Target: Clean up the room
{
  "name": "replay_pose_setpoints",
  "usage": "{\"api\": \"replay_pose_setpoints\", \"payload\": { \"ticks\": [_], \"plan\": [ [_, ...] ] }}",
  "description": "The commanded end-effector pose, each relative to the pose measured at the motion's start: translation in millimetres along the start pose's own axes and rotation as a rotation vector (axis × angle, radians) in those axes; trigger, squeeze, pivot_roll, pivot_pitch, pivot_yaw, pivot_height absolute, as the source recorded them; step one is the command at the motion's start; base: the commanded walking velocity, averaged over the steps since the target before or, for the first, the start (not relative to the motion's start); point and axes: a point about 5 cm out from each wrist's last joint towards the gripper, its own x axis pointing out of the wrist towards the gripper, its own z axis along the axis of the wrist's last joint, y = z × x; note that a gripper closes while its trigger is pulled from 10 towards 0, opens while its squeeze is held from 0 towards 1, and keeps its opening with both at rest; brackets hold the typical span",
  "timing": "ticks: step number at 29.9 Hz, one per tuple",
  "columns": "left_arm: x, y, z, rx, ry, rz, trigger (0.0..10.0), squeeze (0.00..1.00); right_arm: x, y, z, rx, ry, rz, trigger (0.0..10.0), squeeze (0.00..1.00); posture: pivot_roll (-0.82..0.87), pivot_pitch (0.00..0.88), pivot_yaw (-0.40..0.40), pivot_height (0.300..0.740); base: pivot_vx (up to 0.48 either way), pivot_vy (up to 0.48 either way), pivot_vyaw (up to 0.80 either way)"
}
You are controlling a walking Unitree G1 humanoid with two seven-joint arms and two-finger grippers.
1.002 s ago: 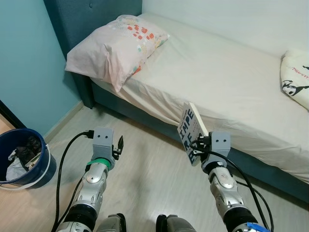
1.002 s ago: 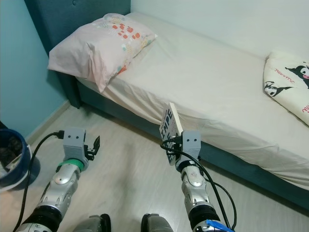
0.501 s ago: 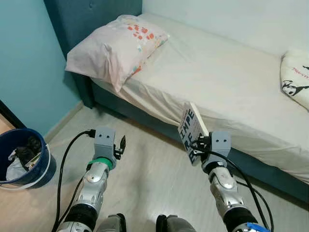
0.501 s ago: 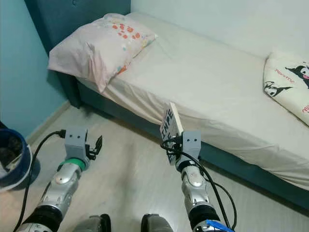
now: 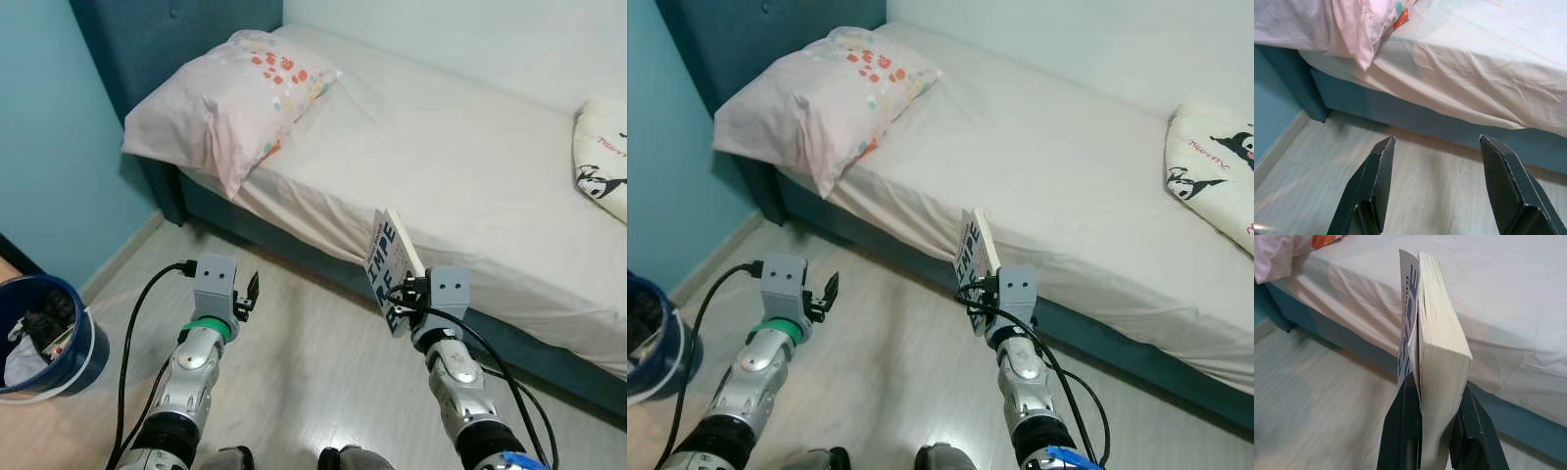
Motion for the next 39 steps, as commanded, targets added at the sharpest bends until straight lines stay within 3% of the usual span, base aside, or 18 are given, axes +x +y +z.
{"api": "replay_pose_setpoints", "payload": {
  "ticks": [1, 39],
  "plan": [
    [-1.9, -2.0, -2.6, -0.007, 0.003, -0.008, 10.0, 0.0, 0.1, -3.7, 3.1, -0.005, -0.022, -0.009, 10.0, 0.0, 0.03, 0.052, -0.022, 0.737, 0.371, 0.0, 0.0],
    [-0.7, -5.7, 0.1, 0.004, -0.004, -0.044, 10.0, 0.0, -1.4, -2.2, 3.3, 0.03, -0.031, -0.014, 10.0, 0.0, 0.03, 0.067, -0.007, 0.737, 0.337, 0.0, 0.0]
  ]
}}
